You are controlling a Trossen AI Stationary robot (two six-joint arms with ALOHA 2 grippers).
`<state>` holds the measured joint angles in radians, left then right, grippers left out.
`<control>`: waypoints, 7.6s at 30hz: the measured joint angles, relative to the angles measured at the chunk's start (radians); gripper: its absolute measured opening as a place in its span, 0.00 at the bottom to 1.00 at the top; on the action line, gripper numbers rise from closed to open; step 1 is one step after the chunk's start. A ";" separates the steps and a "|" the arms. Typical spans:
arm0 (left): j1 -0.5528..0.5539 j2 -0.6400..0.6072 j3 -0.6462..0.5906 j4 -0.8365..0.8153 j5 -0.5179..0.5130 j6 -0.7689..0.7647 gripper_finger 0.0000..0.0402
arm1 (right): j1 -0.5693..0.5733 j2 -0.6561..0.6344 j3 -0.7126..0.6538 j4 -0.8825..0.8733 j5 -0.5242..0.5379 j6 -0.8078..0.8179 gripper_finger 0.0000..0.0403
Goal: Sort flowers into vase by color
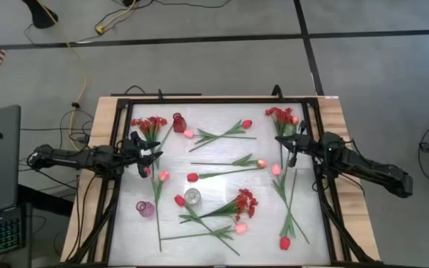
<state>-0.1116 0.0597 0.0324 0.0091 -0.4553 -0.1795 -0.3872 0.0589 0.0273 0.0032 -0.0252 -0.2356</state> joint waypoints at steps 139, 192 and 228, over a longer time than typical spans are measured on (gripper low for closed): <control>0.444 0.892 0.554 0.225 0.290 0.465 0.49 | -0.159 1.335 0.757 -0.845 0.228 0.962 0.65; 0.729 0.618 0.337 0.356 0.598 0.311 0.49 | 0.028 1.163 0.666 0.536 0.175 0.634 0.10; 0.748 0.581 0.337 0.127 0.431 0.399 0.49 | 0.038 2.222 1.583 0.950 0.120 0.523 0.10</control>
<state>0.6369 0.6411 0.3691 0.1357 -0.0242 0.2193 -0.3496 2.2808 1.6104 0.9529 0.0944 0.2869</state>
